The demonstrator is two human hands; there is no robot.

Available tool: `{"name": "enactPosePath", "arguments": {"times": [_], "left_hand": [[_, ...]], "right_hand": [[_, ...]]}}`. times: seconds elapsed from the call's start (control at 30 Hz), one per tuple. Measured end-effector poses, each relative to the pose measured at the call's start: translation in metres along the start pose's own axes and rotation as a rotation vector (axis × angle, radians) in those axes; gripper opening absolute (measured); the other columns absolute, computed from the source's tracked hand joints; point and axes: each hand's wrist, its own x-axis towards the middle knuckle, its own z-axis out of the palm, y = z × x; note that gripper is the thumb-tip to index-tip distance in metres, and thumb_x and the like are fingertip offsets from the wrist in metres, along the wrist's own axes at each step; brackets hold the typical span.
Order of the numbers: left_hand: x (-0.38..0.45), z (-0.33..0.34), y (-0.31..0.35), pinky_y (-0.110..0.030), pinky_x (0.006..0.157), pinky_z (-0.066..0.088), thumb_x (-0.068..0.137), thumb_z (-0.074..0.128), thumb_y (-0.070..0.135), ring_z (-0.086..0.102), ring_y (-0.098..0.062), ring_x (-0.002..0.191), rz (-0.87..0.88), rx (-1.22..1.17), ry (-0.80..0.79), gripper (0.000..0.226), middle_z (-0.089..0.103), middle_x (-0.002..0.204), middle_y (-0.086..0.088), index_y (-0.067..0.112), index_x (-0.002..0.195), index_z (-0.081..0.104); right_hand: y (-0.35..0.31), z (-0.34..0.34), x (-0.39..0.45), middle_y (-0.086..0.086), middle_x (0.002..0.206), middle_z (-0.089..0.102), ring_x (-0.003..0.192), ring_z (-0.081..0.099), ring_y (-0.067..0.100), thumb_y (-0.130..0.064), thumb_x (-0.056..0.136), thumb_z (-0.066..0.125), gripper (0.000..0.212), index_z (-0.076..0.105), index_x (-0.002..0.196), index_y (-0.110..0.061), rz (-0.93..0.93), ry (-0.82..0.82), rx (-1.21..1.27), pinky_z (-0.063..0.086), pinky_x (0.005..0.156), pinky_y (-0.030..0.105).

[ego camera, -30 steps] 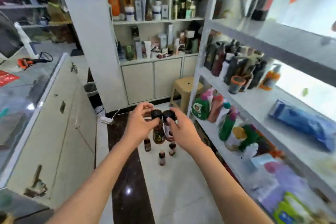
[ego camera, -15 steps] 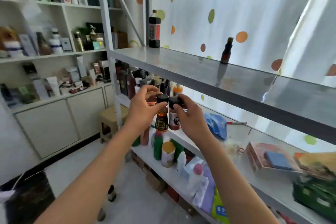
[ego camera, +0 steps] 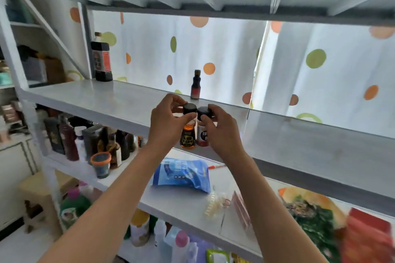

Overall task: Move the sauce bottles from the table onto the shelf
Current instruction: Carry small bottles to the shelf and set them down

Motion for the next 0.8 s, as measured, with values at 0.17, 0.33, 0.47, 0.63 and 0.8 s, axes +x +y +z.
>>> {"name": "enactPosePath", "arguments": {"times": [0.17, 0.33, 0.47, 0.63, 0.8], "left_hand": [[0.067, 0.032, -0.029, -0.032, 0.066, 0.057, 0.070, 0.085, 0.032, 0.067, -0.006, 0.072, -0.010, 0.068, -0.027, 0.033, 0.069, 0.078, 0.007, 0.022, 0.073, 0.054], [0.123, 0.070, -0.059, -0.007, 0.060, 0.043, 0.067, 0.086, 0.029, 0.061, 0.007, 0.075, 0.047, 0.124, -0.091, 0.037, 0.065, 0.075, 0.013, 0.022, 0.068, 0.050], [0.160, 0.101, -0.081, -0.008, 0.063, 0.040, 0.070, 0.085, 0.026, 0.064, -0.004, 0.079, 0.116, 0.136, -0.161, 0.036, 0.067, 0.080, 0.008, 0.025, 0.070, 0.049], [0.198, 0.132, -0.105, -0.006, 0.060, 0.039, 0.070, 0.085, 0.020, 0.060, 0.009, 0.076, 0.108, 0.148, -0.163, 0.041, 0.062, 0.072, 0.012, 0.026, 0.066, 0.044], [0.229, 0.162, -0.127, -0.023, 0.069, 0.043, 0.072, 0.083, 0.013, 0.064, -0.008, 0.094, 0.102, 0.163, -0.122, 0.046, 0.062, 0.074, 0.004, 0.022, 0.065, 0.039]], "right_hand": [[0.034, 0.014, 0.062, 0.000, 0.089, 0.072, 0.084, 0.065, 0.018, -0.018, 0.093, 0.059, 0.011, 0.068, 0.098, -0.014, -0.011, -0.046, -0.101, 0.049, 0.072, 0.032], [0.071, 0.024, 0.129, -0.013, 0.061, 0.056, 0.060, 0.050, 0.005, -0.016, 0.088, 0.064, 0.013, 0.060, 0.078, -0.023, 0.011, -0.058, -0.154, 0.033, 0.053, 0.012], [0.106, 0.033, 0.168, -0.014, 0.061, 0.054, 0.059, 0.049, 0.003, -0.017, 0.089, 0.065, 0.014, 0.057, 0.077, -0.023, 0.023, -0.044, -0.206, 0.034, 0.054, 0.009], [0.140, 0.046, 0.197, -0.009, 0.085, 0.067, 0.076, 0.057, 0.006, -0.015, 0.090, 0.064, 0.012, 0.067, 0.102, -0.015, 0.063, -0.041, -0.203, 0.035, 0.060, 0.007], [0.163, 0.063, 0.231, 0.004, 0.106, 0.073, 0.094, 0.065, 0.018, -0.015, 0.092, 0.064, 0.028, 0.063, 0.118, -0.007, 0.125, -0.007, -0.199, 0.038, 0.072, 0.015]]}}
